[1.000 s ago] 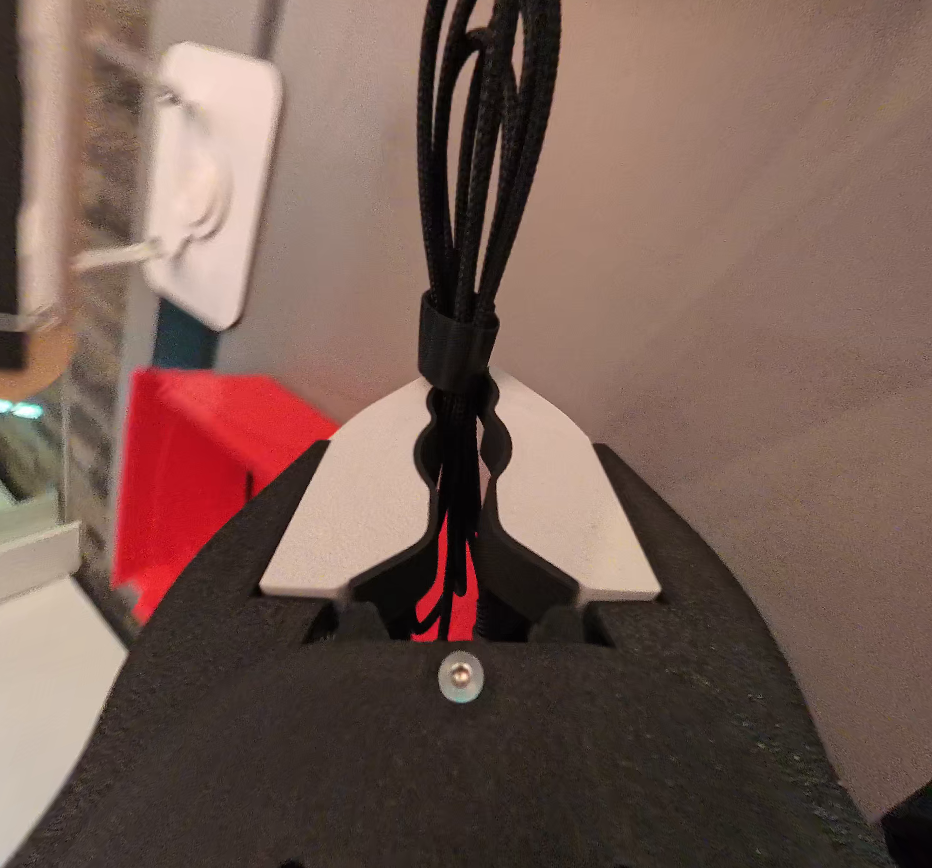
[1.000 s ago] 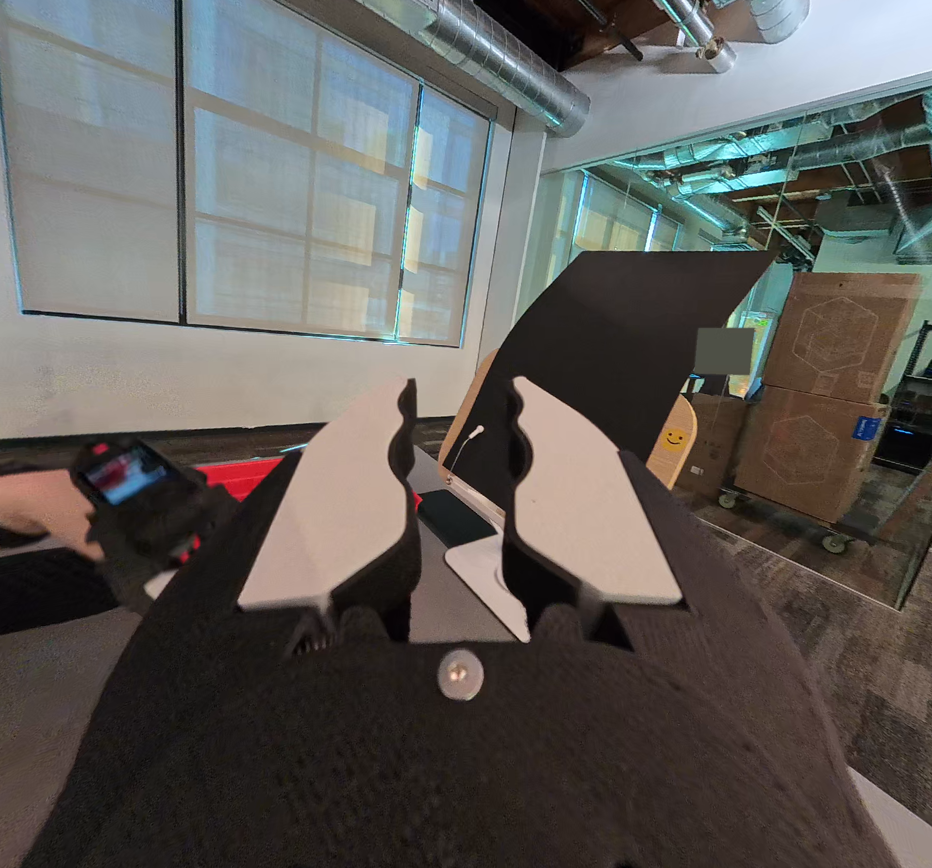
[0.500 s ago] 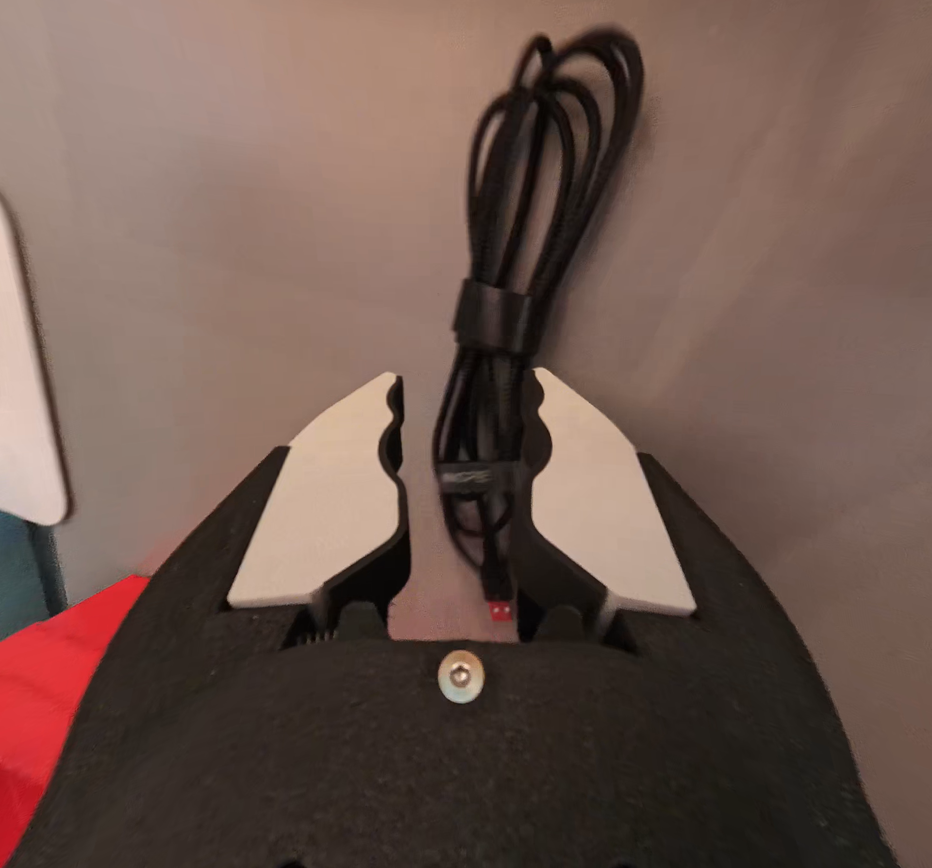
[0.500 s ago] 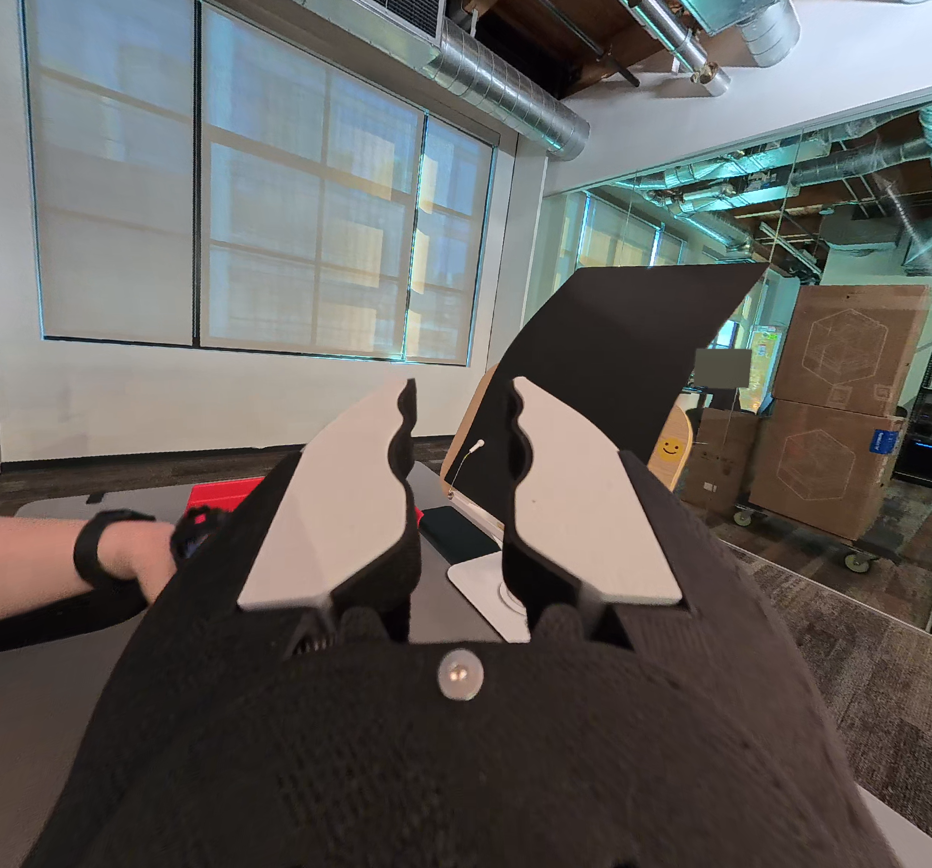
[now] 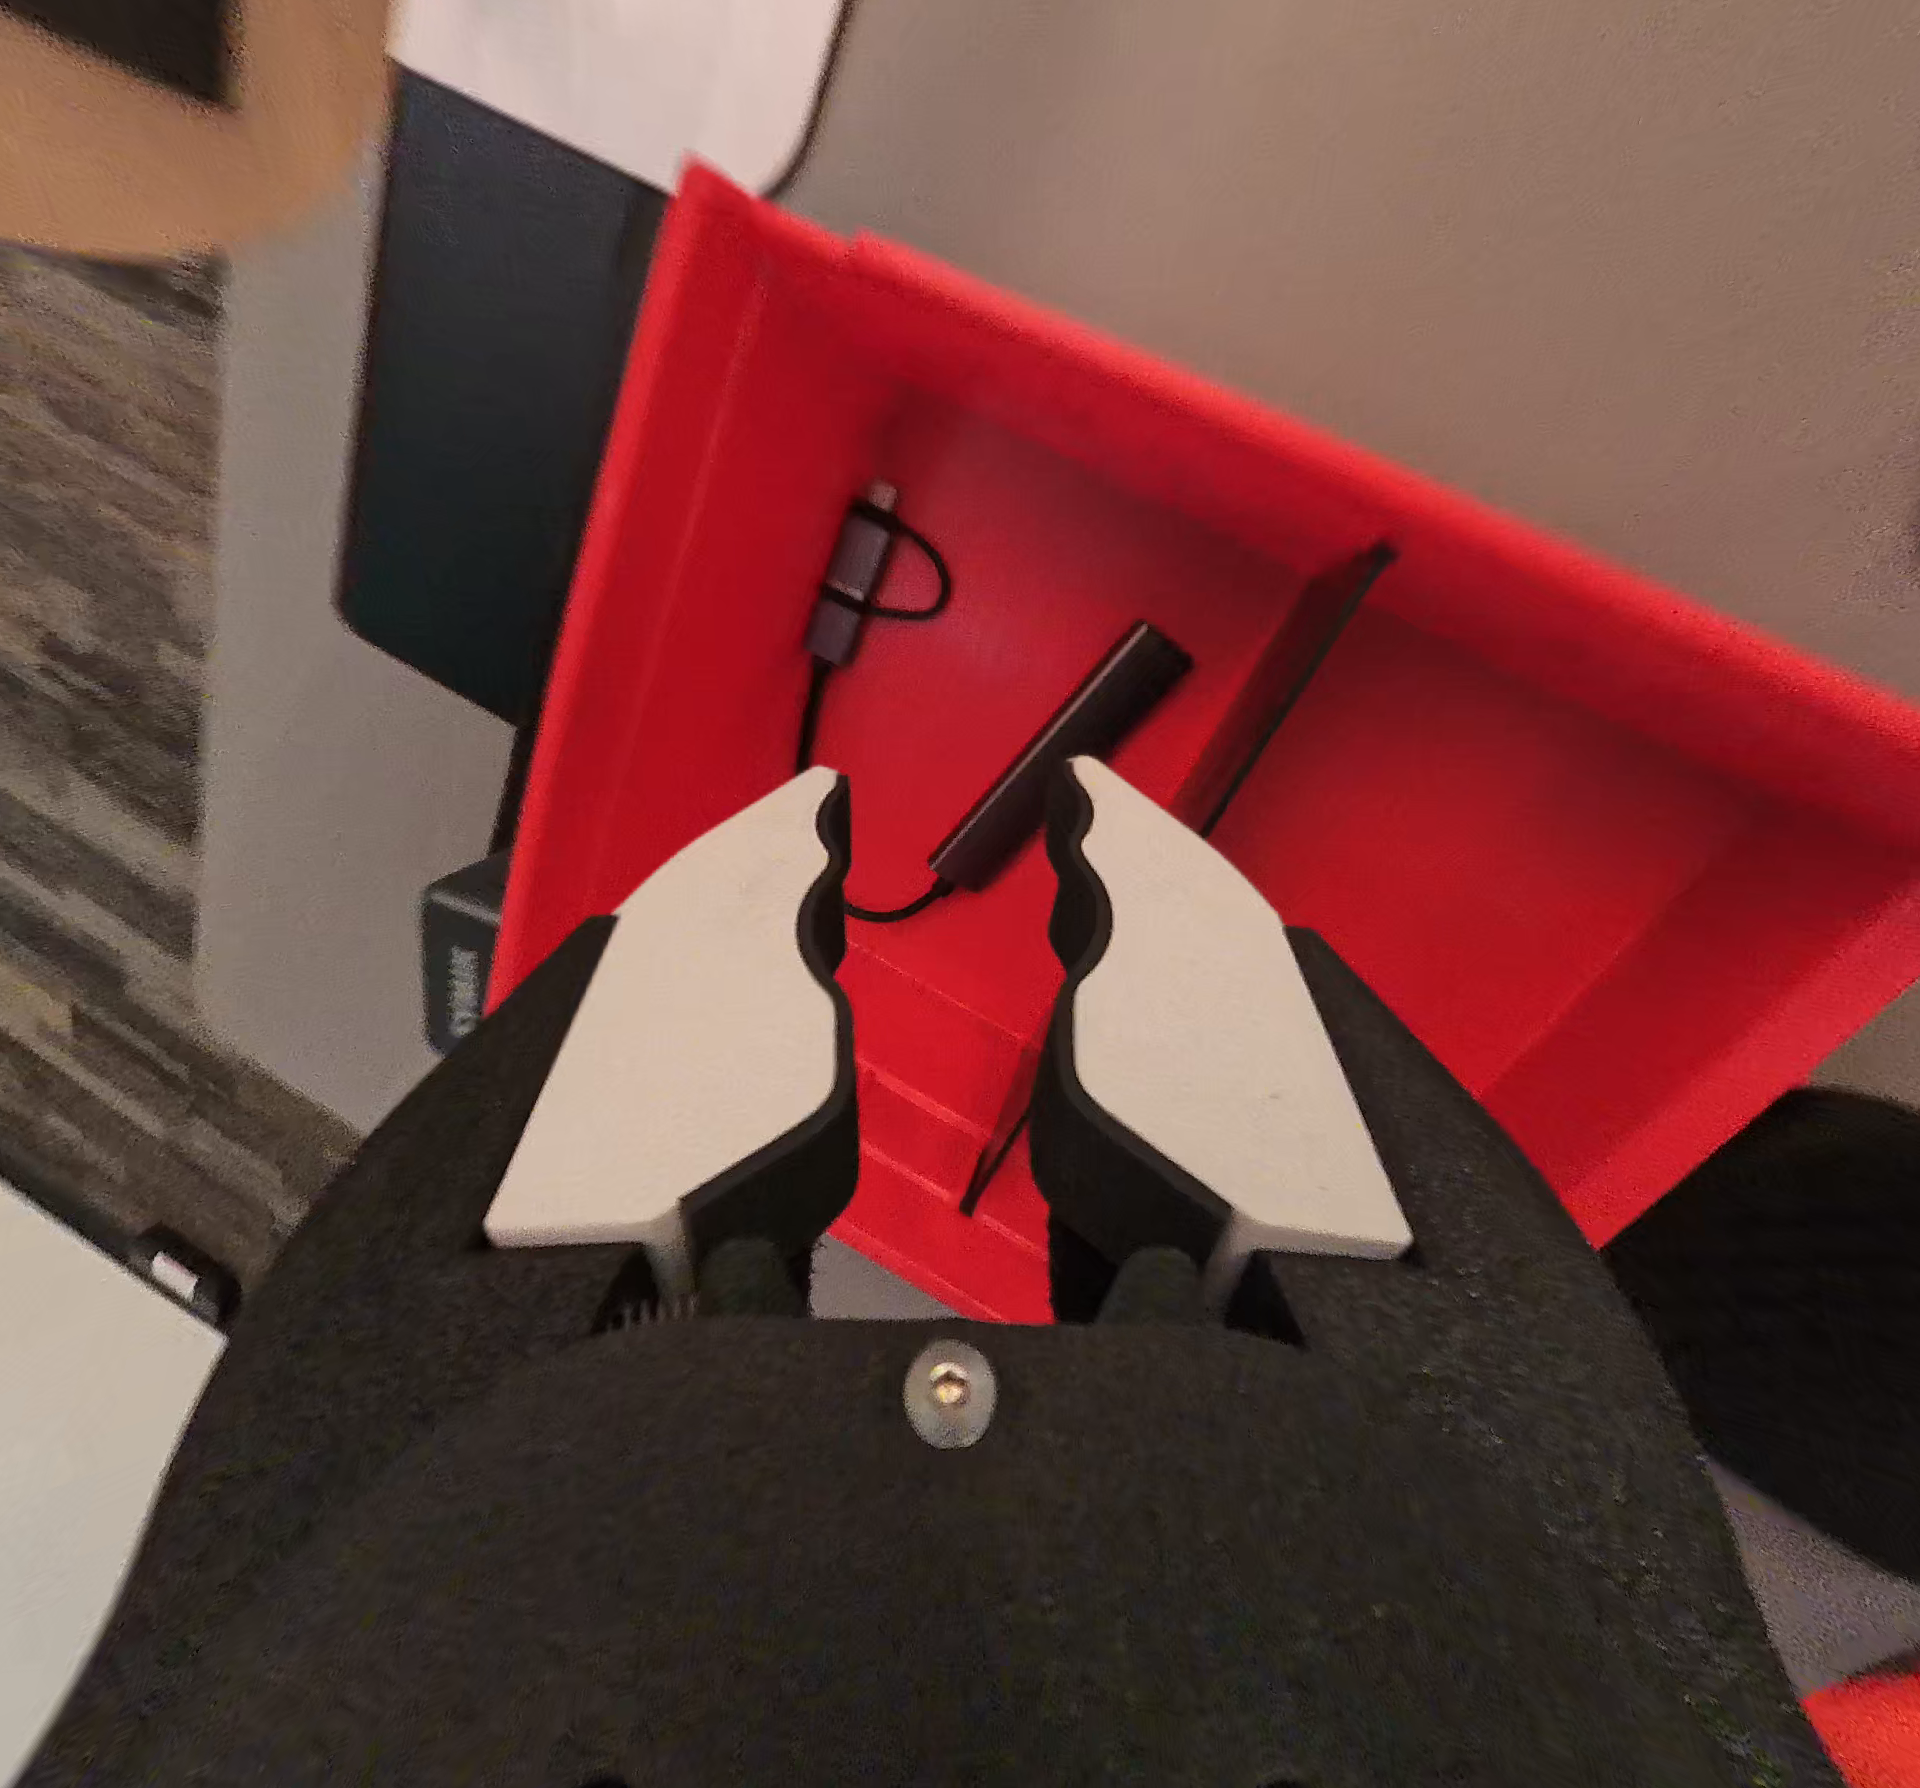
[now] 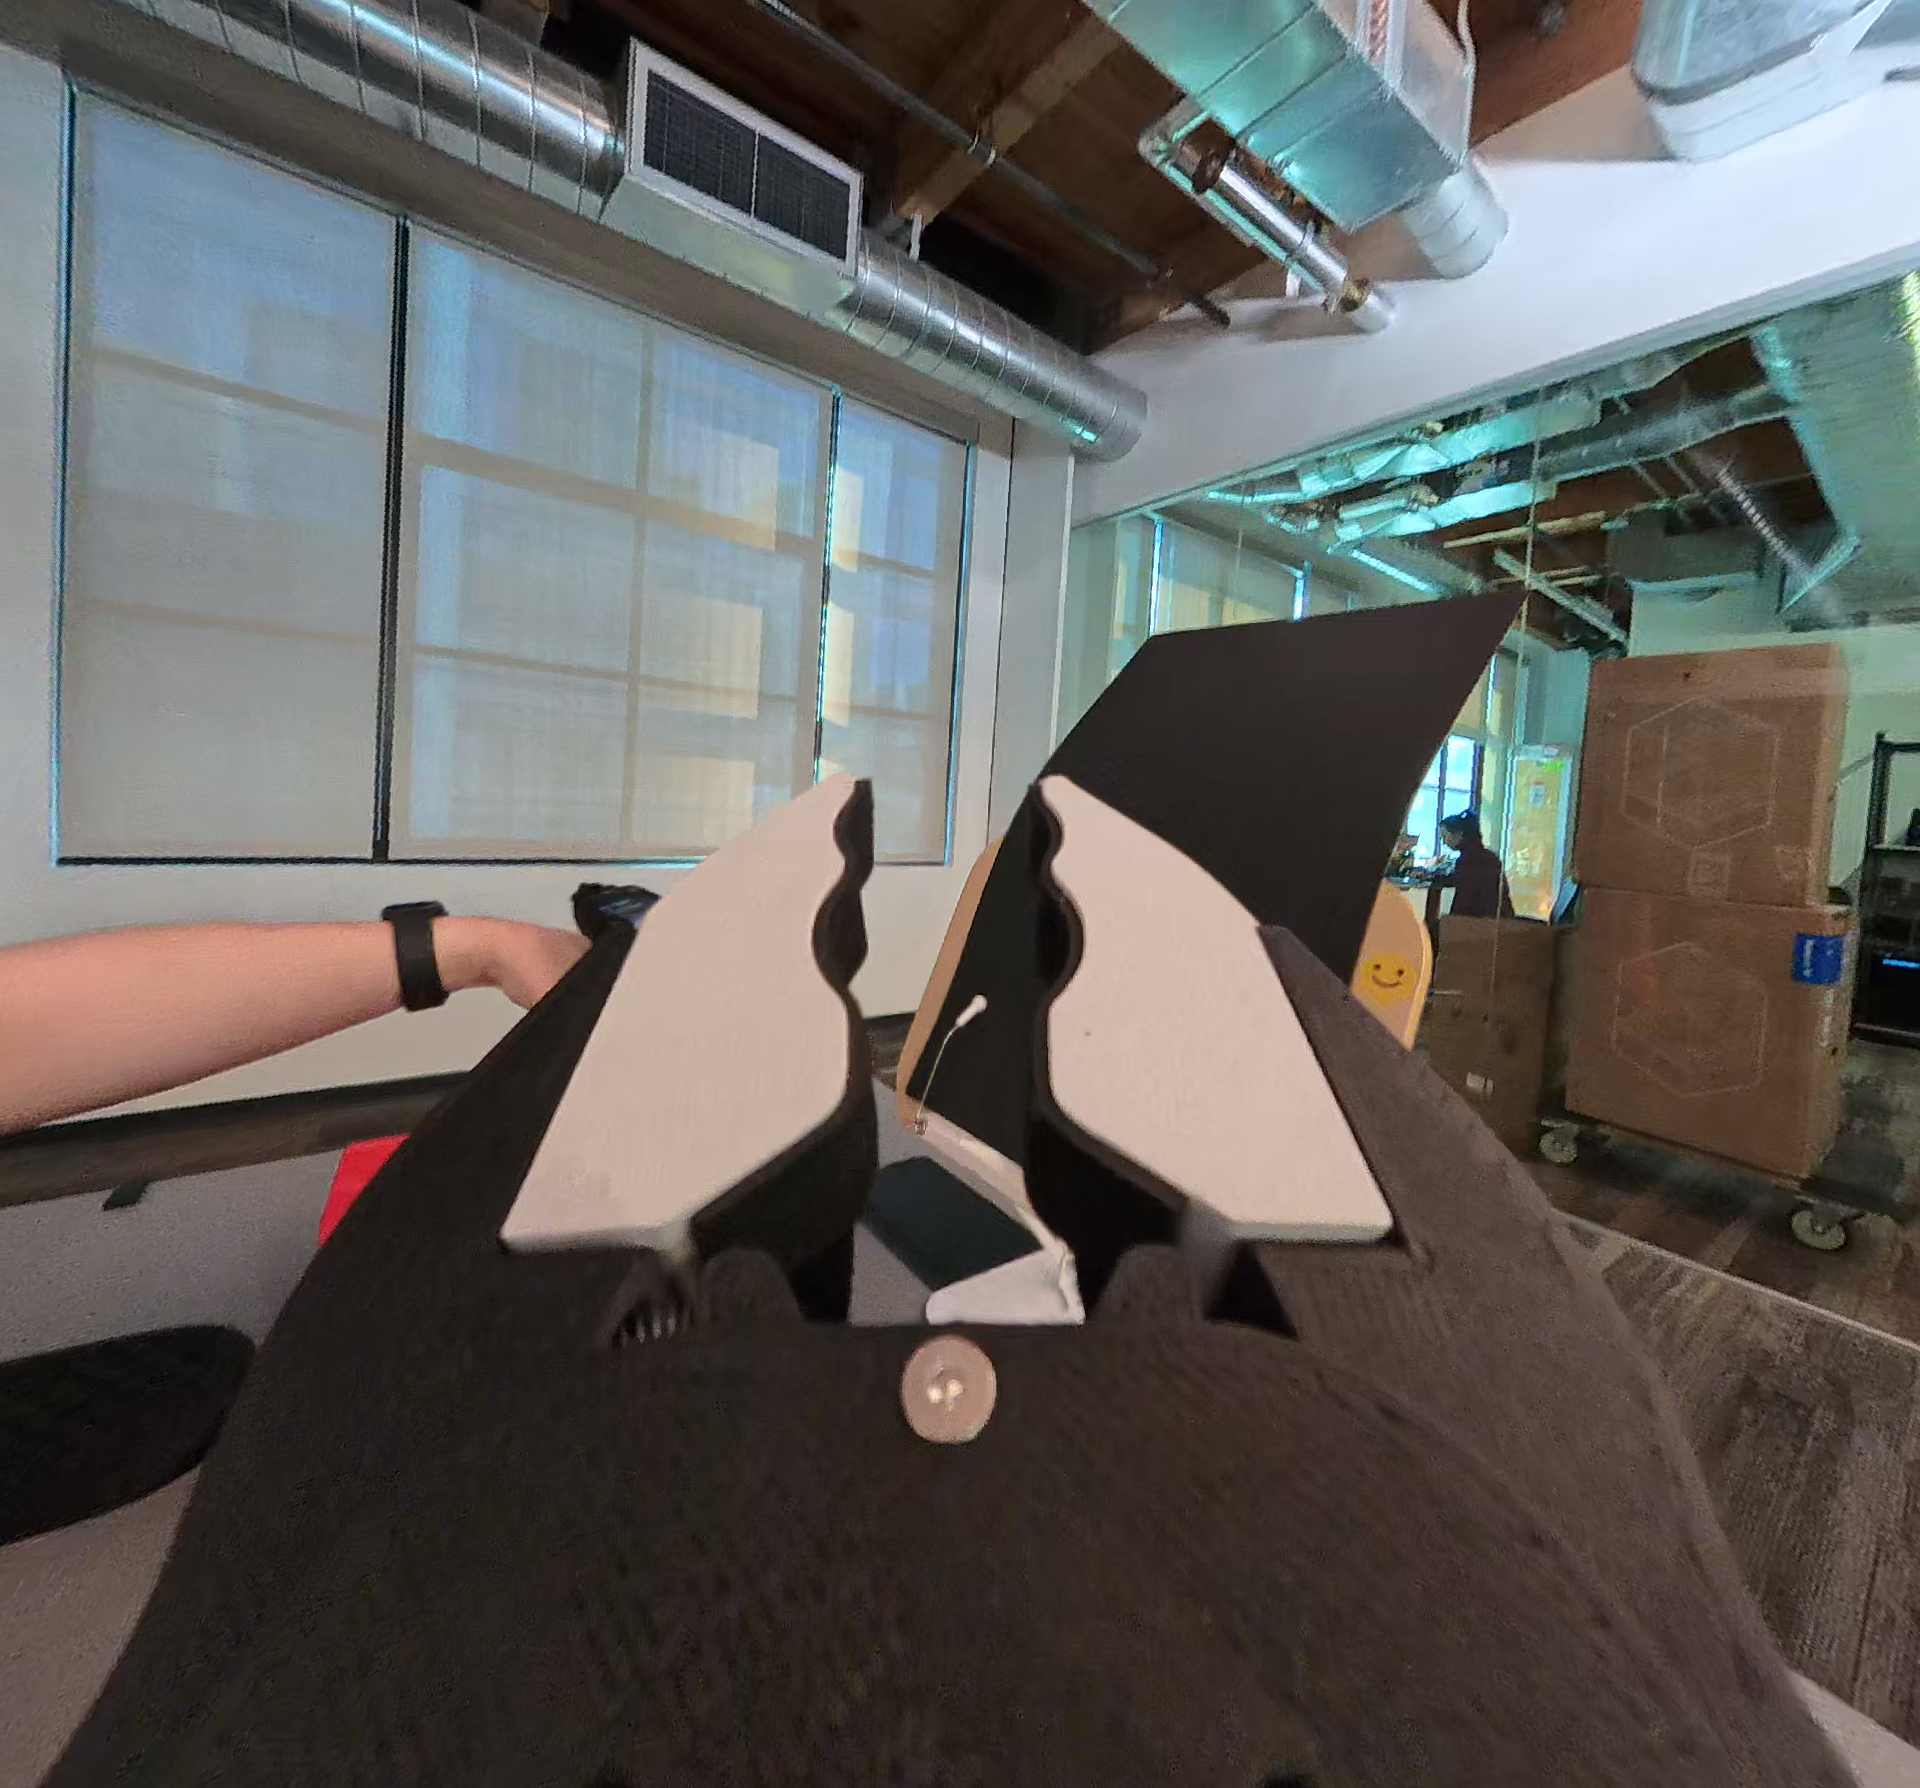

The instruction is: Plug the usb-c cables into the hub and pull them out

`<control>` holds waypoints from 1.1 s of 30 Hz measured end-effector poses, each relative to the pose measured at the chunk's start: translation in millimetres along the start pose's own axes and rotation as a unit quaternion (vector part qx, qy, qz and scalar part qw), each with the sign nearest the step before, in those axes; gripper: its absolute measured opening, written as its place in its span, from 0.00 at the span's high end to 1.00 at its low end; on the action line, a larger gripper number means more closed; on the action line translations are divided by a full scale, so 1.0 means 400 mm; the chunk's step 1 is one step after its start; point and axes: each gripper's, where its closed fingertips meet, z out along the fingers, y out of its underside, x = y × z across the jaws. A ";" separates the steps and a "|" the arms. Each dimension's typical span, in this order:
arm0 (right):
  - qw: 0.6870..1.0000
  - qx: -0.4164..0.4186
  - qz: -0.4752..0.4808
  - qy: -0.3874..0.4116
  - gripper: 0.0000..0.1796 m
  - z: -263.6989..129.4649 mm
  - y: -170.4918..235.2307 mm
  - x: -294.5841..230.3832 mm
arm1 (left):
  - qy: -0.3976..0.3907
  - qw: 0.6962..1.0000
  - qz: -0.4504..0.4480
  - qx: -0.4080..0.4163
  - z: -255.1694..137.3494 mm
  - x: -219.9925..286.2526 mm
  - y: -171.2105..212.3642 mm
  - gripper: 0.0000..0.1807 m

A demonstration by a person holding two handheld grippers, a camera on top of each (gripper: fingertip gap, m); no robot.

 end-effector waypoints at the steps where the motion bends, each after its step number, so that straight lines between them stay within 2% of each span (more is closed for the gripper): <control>1: 1.000 -0.007 0.001 0.000 0.84 0.002 0.011 0.003 | 0.016 1.000 0.010 -0.013 0.026 -0.002 0.022 0.81; 2: 1.000 -0.013 0.001 0.002 0.84 0.004 0.022 0.008 | 0.025 0.999 0.025 -0.026 0.048 -0.007 0.042 0.84; 6: 0.999 -0.042 -0.005 0.016 0.84 0.010 0.067 0.035 | 0.062 0.994 0.075 -0.045 0.112 -0.018 0.083 0.80; 12: 0.995 -0.094 -0.020 0.023 0.84 0.022 0.145 0.060 | 0.137 0.979 0.150 -0.009 0.152 0.016 0.093 0.80; 17: 0.994 -0.112 -0.005 0.002 0.84 0.033 0.188 0.052 | 0.183 0.965 0.189 -0.016 0.186 0.040 0.125 0.78; 22: 0.991 -0.131 0.012 -0.012 0.84 0.038 0.227 0.054 | 0.176 0.955 0.234 -0.041 0.204 0.045 0.148 0.79; 27: 0.990 -0.133 0.021 -0.031 0.84 0.042 0.233 0.039 | 0.164 0.947 0.267 -0.070 0.229 0.056 0.142 0.84; 33: 0.990 -0.133 0.027 -0.036 0.84 0.042 0.236 0.038 | 0.192 0.943 0.255 -0.090 0.230 0.070 0.147 0.89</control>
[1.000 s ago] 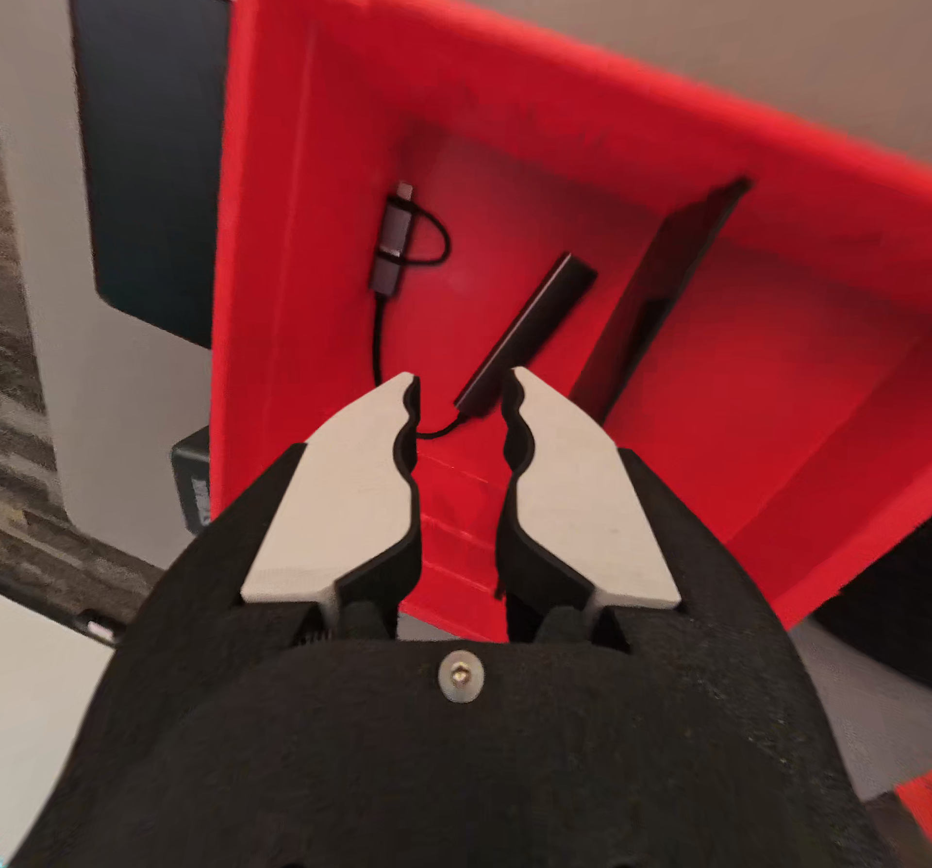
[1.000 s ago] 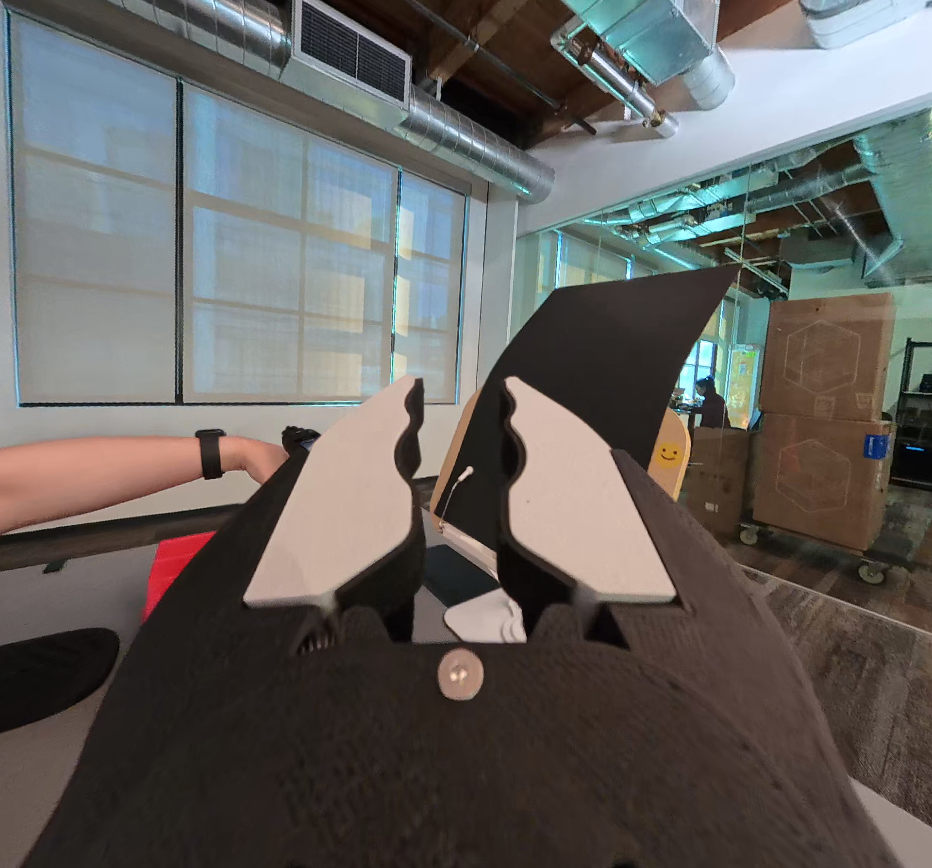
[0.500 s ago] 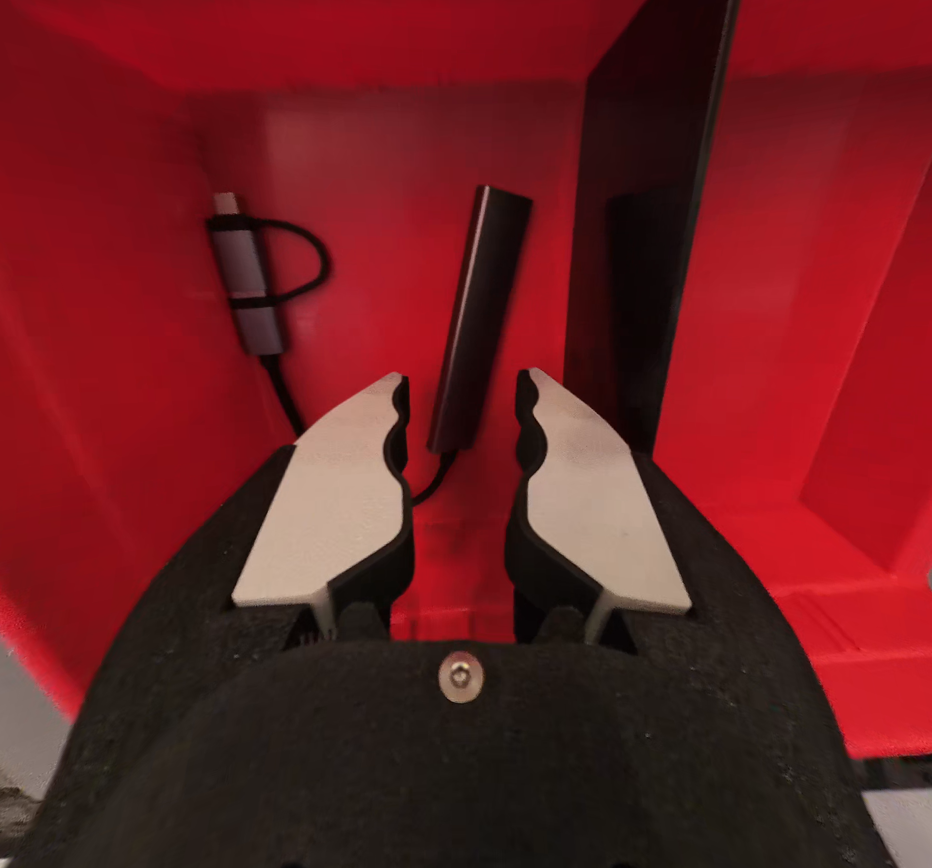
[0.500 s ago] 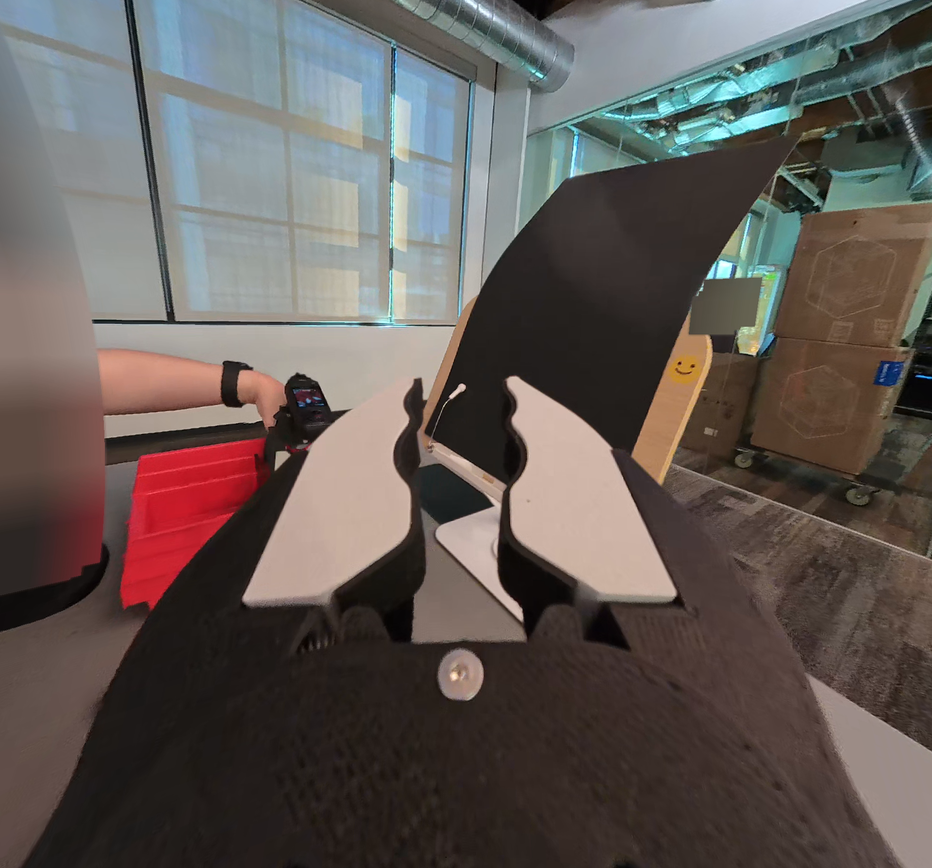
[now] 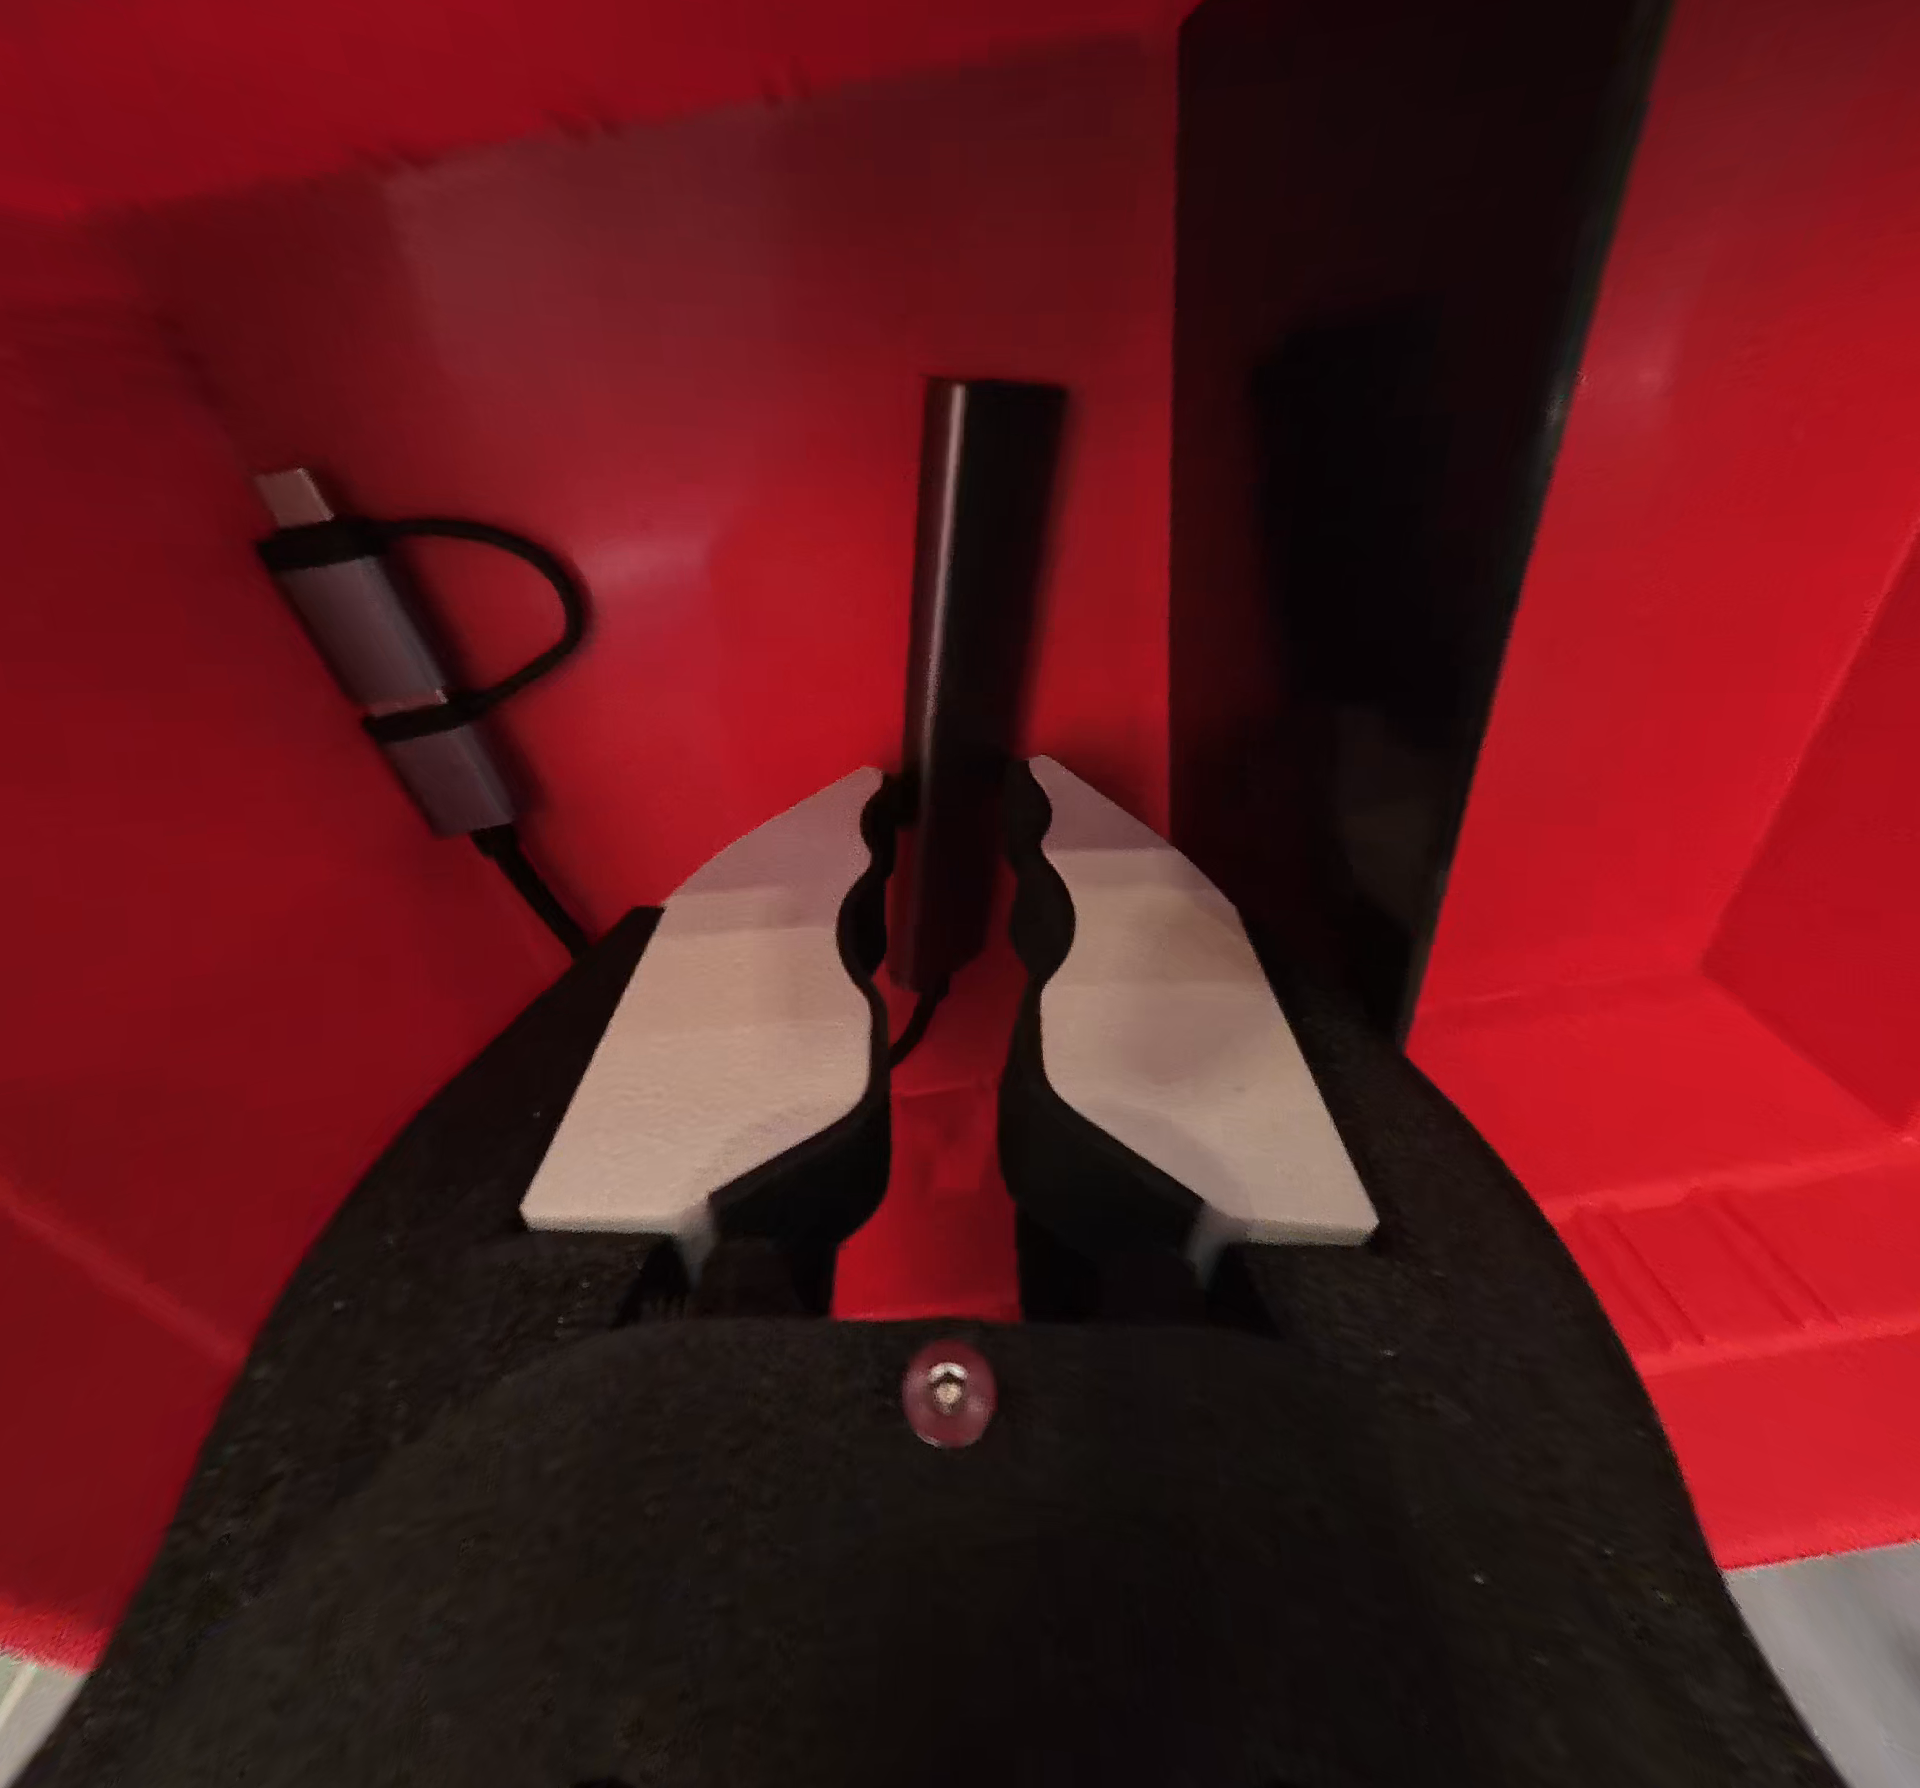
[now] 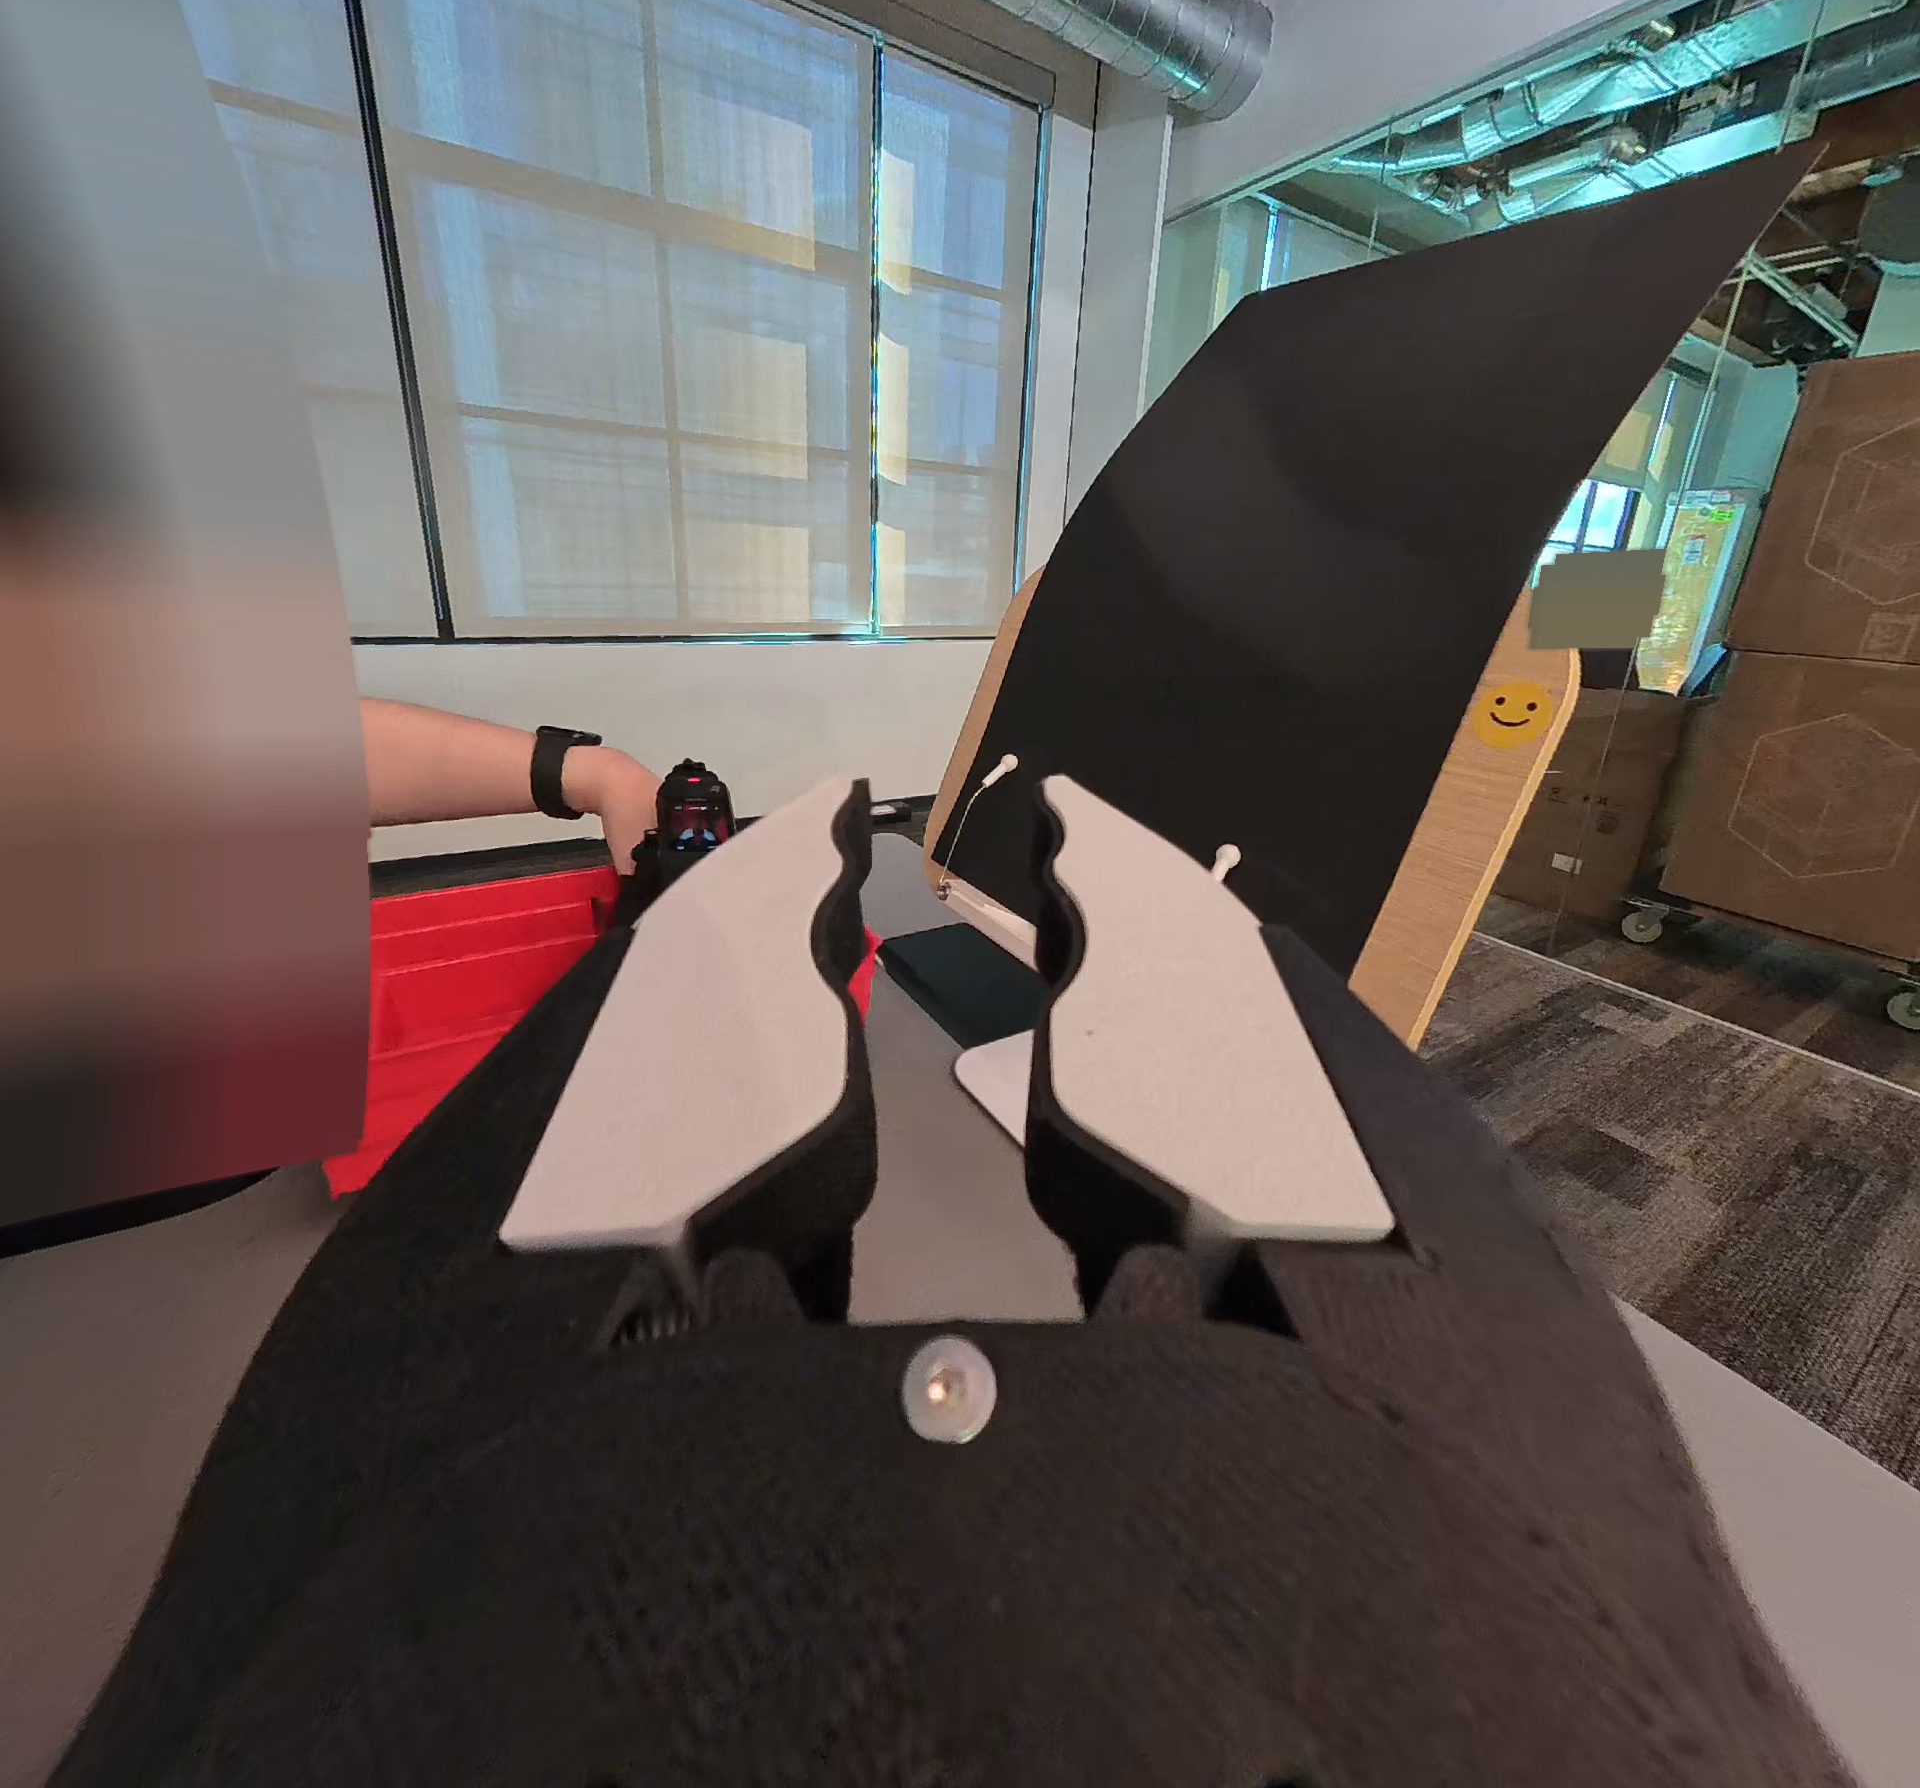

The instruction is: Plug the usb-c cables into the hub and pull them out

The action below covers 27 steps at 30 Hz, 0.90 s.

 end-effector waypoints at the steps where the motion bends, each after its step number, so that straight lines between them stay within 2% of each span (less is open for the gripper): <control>1: 1.000 0.000 0.002 0.000 0.84 0.001 0.002 0.001 | -0.005 1.000 -0.003 0.000 -0.001 -0.002 0.000 0.90; 10: 1.000 -0.008 0.003 -0.013 0.84 0.006 0.010 -0.008 | -0.059 0.997 -0.041 0.015 -0.085 -0.019 0.004 0.94; 18: 0.999 -0.004 0.026 -0.042 0.84 0.025 0.007 -0.047 | -0.135 0.985 -0.083 0.067 -0.274 -0.007 -0.030 0.94; 22: 0.996 -0.018 0.024 -0.080 0.84 0.067 0.028 -0.114 | -0.185 0.974 -0.083 0.101 -0.404 0.033 -0.115 0.95; 25: 0.988 -0.035 -0.002 -0.150 0.83 0.097 0.049 -0.214 | -0.197 0.966 -0.056 0.161 -0.496 0.096 -0.239 0.95; 27: 0.985 -0.051 -0.021 -0.161 0.81 0.117 0.065 -0.255 | -0.213 0.956 -0.034 0.199 -0.553 0.136 -0.328 0.95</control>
